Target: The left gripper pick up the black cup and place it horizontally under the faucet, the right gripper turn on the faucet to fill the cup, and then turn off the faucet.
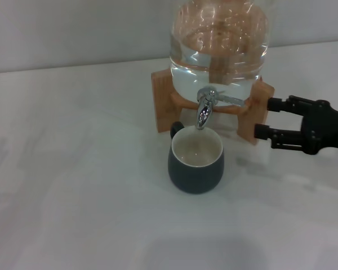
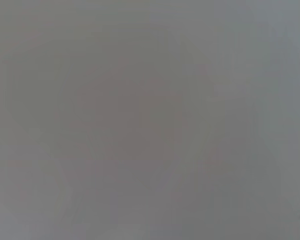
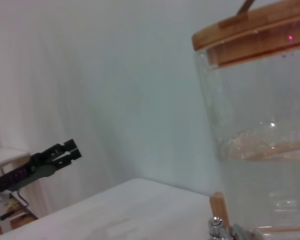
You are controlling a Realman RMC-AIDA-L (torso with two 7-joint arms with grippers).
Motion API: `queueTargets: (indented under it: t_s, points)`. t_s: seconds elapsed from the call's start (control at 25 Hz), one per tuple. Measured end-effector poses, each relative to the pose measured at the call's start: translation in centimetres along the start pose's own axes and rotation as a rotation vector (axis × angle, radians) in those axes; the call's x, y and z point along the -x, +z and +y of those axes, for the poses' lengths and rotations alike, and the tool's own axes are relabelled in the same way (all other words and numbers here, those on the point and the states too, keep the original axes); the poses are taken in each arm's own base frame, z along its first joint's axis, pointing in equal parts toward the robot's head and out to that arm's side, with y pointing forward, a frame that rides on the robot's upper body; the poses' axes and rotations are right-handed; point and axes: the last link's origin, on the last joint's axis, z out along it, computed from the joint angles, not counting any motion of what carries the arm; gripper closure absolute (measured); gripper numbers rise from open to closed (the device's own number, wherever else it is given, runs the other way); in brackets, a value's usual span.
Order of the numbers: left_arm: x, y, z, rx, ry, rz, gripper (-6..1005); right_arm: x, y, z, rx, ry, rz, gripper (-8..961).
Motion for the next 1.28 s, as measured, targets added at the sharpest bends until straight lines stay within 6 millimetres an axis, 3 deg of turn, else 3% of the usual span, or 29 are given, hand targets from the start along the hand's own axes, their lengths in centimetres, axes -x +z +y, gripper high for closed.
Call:
queueTargets:
  t_s: [0.4, 1.28]
  points:
    - [0.2, 0.2, 0.0, -0.007, -0.004, -0.005, 124, -0.1, 1.8, -0.1, -0.021, 0.009, 0.020, 99]
    - [0.8, 0.1, -0.6, -0.051, -0.008, -0.044, 125, 0.6, 4.2, 2.4, 0.131, -0.017, 0.001, 99]
